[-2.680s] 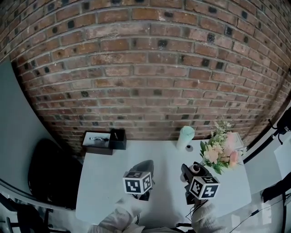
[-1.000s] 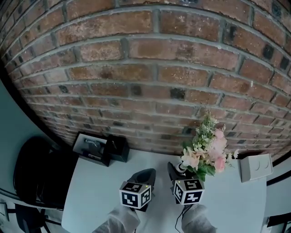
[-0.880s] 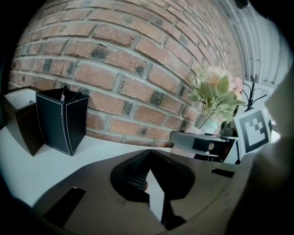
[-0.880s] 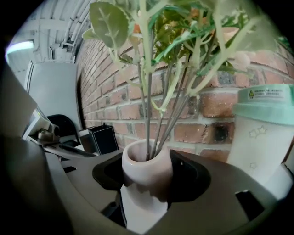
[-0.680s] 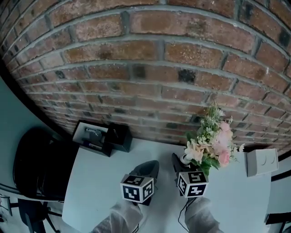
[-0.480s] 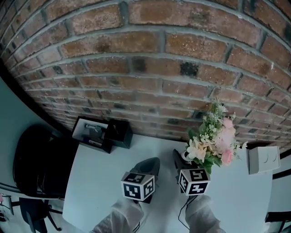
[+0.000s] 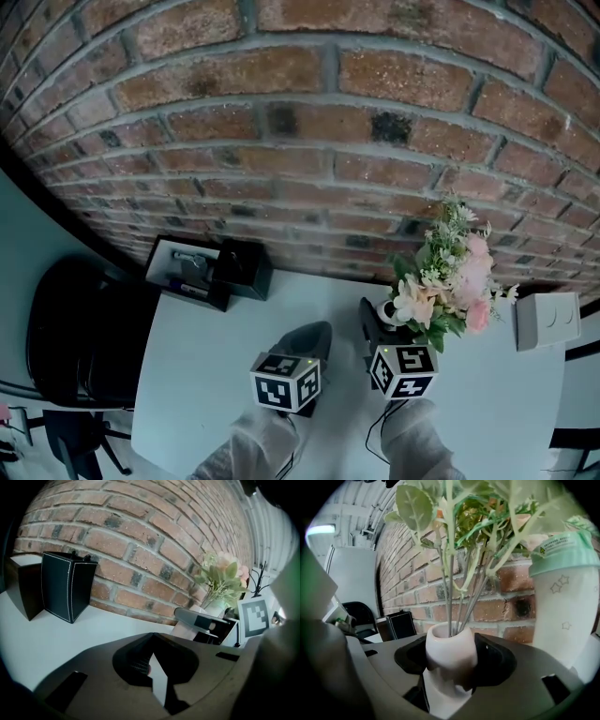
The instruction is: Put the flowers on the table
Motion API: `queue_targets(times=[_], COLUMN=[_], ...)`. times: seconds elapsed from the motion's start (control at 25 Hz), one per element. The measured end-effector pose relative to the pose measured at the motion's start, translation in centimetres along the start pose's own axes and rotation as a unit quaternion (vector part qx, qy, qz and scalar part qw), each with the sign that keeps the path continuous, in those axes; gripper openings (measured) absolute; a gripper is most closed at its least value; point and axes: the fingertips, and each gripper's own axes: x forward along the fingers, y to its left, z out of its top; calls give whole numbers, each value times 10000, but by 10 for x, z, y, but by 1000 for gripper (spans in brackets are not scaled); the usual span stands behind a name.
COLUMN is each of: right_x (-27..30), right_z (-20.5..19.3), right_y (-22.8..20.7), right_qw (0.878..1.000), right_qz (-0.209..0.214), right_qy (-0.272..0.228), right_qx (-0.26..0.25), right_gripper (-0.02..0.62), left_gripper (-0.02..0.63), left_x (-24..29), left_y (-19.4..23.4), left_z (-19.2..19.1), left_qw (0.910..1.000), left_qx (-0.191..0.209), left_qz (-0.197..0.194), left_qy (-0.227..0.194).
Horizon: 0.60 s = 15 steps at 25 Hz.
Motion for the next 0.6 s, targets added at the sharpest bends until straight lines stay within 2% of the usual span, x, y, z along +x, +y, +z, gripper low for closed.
queue_targets(times=[0.2,0.6], right_x=[-1,-2], right_z=[-5,-3], right_y=[4,3], right_qw=[9999,9998], right_qz=[81,-73], right_qy=[-32,-167], right_qx=[91,100], right_gripper=[252,253], left_gripper=[8,8], left_x=[1,-8], left_y=[-1,0], left_z=[-7,-5], left_qw=[10000,10000], left_qx=[-39,-50], left_qz=[-27,-33], left_qy=[65,15])
